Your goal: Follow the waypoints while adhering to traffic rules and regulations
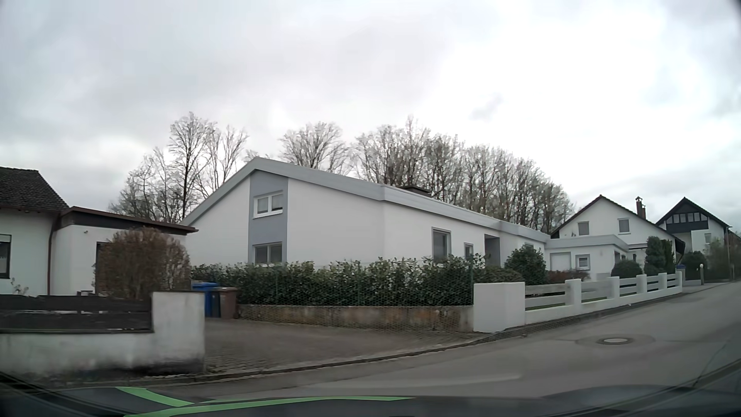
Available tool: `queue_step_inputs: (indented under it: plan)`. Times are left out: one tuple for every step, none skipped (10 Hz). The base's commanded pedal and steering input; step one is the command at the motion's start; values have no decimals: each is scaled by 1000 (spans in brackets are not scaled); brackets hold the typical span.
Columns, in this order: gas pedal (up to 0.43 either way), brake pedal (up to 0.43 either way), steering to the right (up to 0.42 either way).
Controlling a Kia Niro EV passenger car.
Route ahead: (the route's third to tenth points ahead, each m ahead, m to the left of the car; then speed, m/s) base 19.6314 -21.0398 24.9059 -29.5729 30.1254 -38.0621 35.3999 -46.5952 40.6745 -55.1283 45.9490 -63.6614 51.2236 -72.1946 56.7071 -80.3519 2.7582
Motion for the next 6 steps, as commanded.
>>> queue_step_inputs:
  plan:
    - [209,0,514]
    - [209,0,508]
    - [220,0,500]
    - [220,0,495]
    - [220,0,492]
    - [220,0,492]
